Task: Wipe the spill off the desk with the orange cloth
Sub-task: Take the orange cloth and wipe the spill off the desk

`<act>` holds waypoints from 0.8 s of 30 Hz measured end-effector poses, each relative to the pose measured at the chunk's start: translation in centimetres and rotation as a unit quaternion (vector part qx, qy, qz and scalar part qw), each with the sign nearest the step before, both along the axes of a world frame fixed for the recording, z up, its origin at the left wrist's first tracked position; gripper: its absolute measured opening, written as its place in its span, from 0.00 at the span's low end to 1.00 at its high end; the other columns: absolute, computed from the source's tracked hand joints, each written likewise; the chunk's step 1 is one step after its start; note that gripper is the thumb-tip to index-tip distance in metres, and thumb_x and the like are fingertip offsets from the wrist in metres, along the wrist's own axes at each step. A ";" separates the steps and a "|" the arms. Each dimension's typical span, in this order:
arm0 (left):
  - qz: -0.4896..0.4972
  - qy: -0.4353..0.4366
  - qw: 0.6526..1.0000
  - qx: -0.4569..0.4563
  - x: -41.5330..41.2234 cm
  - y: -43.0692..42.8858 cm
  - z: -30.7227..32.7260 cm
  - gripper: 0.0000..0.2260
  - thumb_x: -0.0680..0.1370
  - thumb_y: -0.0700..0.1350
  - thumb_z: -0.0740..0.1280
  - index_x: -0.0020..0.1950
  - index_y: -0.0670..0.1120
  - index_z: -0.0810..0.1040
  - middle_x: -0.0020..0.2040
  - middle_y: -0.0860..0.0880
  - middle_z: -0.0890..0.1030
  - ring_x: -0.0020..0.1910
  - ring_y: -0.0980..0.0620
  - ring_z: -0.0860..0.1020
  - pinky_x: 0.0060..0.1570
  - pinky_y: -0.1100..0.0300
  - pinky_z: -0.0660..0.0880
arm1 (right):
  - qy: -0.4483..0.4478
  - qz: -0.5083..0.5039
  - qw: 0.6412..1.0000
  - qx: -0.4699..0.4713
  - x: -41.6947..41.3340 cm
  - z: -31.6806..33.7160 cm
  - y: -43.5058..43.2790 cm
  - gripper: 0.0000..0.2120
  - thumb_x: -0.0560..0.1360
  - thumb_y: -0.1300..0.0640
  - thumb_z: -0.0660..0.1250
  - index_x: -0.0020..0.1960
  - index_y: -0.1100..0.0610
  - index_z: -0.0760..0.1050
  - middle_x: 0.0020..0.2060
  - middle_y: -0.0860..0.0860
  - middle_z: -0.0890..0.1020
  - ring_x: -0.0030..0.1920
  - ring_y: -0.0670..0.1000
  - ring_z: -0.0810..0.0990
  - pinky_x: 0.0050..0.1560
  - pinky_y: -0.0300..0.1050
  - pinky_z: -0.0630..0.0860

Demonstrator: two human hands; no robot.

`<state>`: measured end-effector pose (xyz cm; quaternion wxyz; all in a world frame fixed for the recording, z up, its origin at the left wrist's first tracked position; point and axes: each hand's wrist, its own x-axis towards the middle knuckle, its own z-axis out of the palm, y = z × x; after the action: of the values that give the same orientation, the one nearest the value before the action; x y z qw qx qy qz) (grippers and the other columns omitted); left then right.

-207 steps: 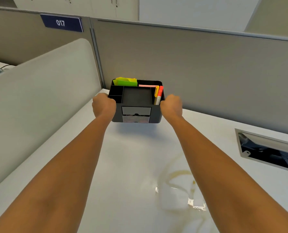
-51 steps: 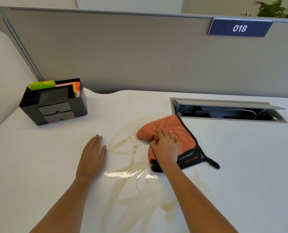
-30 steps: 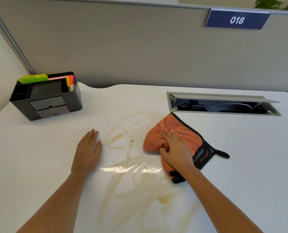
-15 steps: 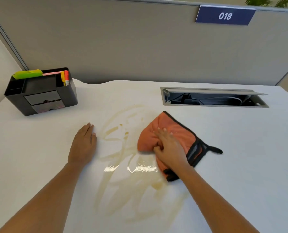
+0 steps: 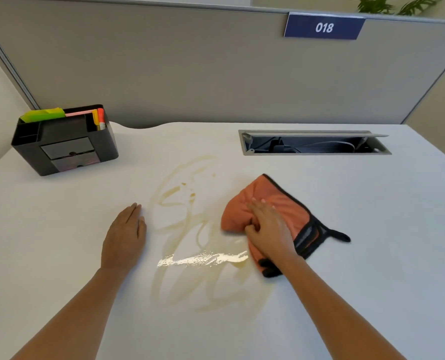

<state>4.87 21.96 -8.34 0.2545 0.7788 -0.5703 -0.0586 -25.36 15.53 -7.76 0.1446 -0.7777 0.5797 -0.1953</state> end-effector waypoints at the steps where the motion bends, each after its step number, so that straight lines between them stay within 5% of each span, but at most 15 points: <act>1: 0.001 0.003 1.000 0.002 -0.2 0.3 0.0 0.17 0.80 0.40 0.56 0.68 0.38 0.70 0.70 0.42 0.71 0.70 0.44 0.68 0.71 0.51 0.63 | -0.001 0.017 1.000 -0.001 -0.3 -0.2 1.2 0.28 0.71 0.57 0.62 0.71 0.51 0.66 0.72 0.49 0.68 0.74 0.50 0.60 0.74 0.45 0.54; 7: 0.003 0.010 1.000 0.008 -1.0 1.7 0.6 0.16 0.80 0.42 0.56 0.66 0.41 0.72 0.68 0.45 0.73 0.68 0.46 0.70 0.64 0.49 0.70 | -0.012 -0.103 0.994 -0.026 -4.1 0.2 1.2 0.25 0.70 0.60 0.64 0.67 0.55 0.71 0.66 0.54 0.75 0.70 0.55 0.68 0.66 0.51 0.69; 11: 0.009 0.017 1.000 0.002 -1.6 2.4 0.6 0.16 0.80 0.42 0.56 0.65 0.41 0.73 0.67 0.45 0.74 0.67 0.46 0.70 0.64 0.50 0.70 | 0.024 -0.147 0.989 -0.018 -2.2 0.9 -0.6 0.24 0.74 0.59 0.62 0.70 0.60 0.67 0.70 0.56 0.70 0.73 0.56 0.63 0.74 0.53 0.59; 18: 0.030 0.022 0.999 -0.010 -2.8 3.7 0.4 0.15 0.80 0.41 0.57 0.63 0.39 0.75 0.66 0.43 0.75 0.66 0.45 0.72 0.64 0.50 0.70 | -0.005 0.034 0.999 0.002 -2.8 -0.1 6.1 0.28 0.69 0.60 0.62 0.70 0.51 0.68 0.70 0.48 0.70 0.73 0.48 0.63 0.72 0.42 0.57; 22: 0.046 0.016 0.999 -0.014 -3.1 4.6 0.3 0.14 0.79 0.40 0.57 0.62 0.38 0.76 0.64 0.42 0.76 0.66 0.44 0.72 0.63 0.49 0.71 | -0.021 -0.071 0.997 -0.001 -4.9 0.5 3.3 0.25 0.71 0.61 0.64 0.68 0.54 0.70 0.69 0.53 0.72 0.71 0.54 0.66 0.70 0.50 0.66; 24: 0.058 0.019 0.998 -0.015 -3.4 5.3 0.3 0.15 0.80 0.40 0.57 0.62 0.38 0.76 0.65 0.42 0.76 0.66 0.45 0.72 0.63 0.49 0.71 | -0.005 -0.112 0.994 -0.013 -4.2 0.8 1.8 0.24 0.73 0.60 0.62 0.69 0.58 0.68 0.69 0.55 0.72 0.72 0.55 0.64 0.72 0.52 0.62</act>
<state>1.46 27.28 -8.00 0.2800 0.8054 -0.5200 -0.0501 -29.55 17.29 -6.94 0.1144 -0.7086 0.6599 -0.2220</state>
